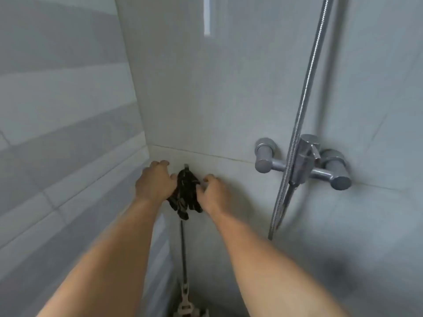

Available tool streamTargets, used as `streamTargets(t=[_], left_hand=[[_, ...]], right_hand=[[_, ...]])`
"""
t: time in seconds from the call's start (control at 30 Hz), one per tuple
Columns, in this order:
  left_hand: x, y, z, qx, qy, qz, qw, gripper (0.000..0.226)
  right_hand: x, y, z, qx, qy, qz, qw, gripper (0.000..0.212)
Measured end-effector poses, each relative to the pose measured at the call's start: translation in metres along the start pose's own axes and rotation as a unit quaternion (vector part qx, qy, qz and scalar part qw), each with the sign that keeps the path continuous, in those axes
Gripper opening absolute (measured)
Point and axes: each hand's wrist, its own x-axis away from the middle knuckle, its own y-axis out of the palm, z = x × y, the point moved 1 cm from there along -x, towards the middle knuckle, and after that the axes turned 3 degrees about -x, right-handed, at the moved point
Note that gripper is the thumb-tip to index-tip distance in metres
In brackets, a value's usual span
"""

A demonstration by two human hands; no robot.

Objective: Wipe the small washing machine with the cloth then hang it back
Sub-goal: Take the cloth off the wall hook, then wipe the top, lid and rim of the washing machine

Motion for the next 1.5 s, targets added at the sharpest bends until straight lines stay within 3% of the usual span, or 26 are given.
streamTargets(t=[0.1, 0.23, 0.33, 0.47, 0.57, 0.73, 0.83, 0.97, 1.13, 1.27, 1.33, 1.43, 1.5], left_hand=[[-0.01, 0.039, -0.017, 0.068, -0.021, -0.059, 0.996, 0.061], [-0.026, 0.077, -0.034, 0.173, -0.021, -0.088, 0.981, 0.026], [-0.034, 0.09, -0.04, 0.209, -0.012, -0.075, 0.975, 0.01], [-0.033, 0.081, -0.036, 0.242, -0.029, -0.086, 0.966, 0.01], [-0.031, 0.064, -0.033, 0.262, -0.037, -0.071, 0.962, 0.026], [-0.015, 0.027, -0.023, 0.263, 0.005, -0.088, 0.961, 0.02], [0.006, 0.037, -0.035, 0.237, 0.022, -0.153, 0.959, 0.012], [0.063, 0.102, -0.064, 0.197, 0.014, -0.276, 0.941, 0.011], [0.173, 0.231, -0.105, 0.209, -0.056, -0.377, 0.901, 0.007], [0.271, 0.311, -0.108, 0.289, -0.096, -0.438, 0.846, 0.052], [0.313, 0.334, -0.098, 0.355, -0.106, -0.472, 0.8, 0.065], [0.371, 0.336, -0.073, 0.459, -0.113, -0.527, 0.706, 0.043], [0.402, 0.327, -0.057, 0.482, -0.068, -0.54, 0.687, 0.045]], right_hand=[[-0.005, 0.036, 0.022, -0.015, 0.037, 0.02, 0.999, 0.035], [-0.007, 0.066, 0.04, -0.05, 0.051, 0.03, 0.997, 0.033], [-0.012, 0.076, 0.044, -0.089, 0.043, 0.041, 0.994, 0.019], [-0.013, 0.068, 0.039, -0.185, 0.068, 0.088, 0.976, 0.023], [-0.016, 0.045, 0.032, -0.274, 0.083, 0.124, 0.95, 0.015], [-0.014, 0.006, 0.031, -0.348, 0.095, 0.14, 0.922, 0.019], [0.008, -0.002, 0.053, -0.33, 0.104, 0.118, 0.931, 0.018], [0.063, 0.018, 0.108, -0.284, 0.112, 0.075, 0.949, 0.018], [0.138, 0.074, 0.204, -0.23, 0.143, -0.02, 0.962, 0.027], [0.199, 0.085, 0.252, -0.214, 0.128, -0.141, 0.958, 0.019], [0.226, 0.074, 0.262, -0.164, 0.121, -0.199, 0.958, 0.011], [0.268, 0.042, 0.262, -0.077, 0.101, -0.241, 0.962, 0.02], [0.298, 0.013, 0.254, -0.075, 0.099, -0.245, 0.962, 0.025]])
